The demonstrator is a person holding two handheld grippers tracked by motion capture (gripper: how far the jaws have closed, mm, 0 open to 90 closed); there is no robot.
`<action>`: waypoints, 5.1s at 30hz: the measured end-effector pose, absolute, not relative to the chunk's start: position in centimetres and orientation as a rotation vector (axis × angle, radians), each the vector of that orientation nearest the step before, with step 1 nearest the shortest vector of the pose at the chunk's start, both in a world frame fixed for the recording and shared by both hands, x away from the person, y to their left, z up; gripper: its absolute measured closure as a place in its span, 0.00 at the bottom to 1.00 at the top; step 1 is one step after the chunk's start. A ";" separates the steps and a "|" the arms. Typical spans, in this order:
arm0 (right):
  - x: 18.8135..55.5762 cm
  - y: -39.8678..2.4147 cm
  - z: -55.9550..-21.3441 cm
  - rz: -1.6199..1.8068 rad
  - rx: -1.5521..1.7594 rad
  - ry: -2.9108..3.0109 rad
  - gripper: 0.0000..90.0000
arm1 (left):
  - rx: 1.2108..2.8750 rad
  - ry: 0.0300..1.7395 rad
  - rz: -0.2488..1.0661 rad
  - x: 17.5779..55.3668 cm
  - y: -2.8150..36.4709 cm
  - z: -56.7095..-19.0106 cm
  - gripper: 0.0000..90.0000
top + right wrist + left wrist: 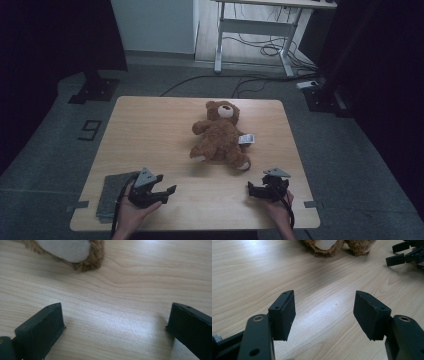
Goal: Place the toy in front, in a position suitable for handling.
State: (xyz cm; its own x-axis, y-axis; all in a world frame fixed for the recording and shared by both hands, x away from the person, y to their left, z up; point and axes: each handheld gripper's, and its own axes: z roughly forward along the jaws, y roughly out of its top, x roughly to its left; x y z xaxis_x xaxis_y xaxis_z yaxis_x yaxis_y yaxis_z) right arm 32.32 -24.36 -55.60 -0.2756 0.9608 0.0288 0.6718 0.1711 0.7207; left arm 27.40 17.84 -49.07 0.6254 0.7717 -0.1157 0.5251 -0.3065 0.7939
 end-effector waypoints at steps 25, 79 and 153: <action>31.5 -24.3 -52.9 1.114 1.488 1.919 0.15 | 1.922 0.958 0.380 33.0 15.7 -45.6 0.28; 39.0 -18.1 -53.4 1.094 1.311 2.091 0.50 | 1.979 1.046 0.367 50.0 8.8 -48.7 0.77; 47.0 -19.0 -49.4 1.009 1.199 2.173 0.47 | 1.928 0.914 0.361 35.1 12.7 -48.4 0.83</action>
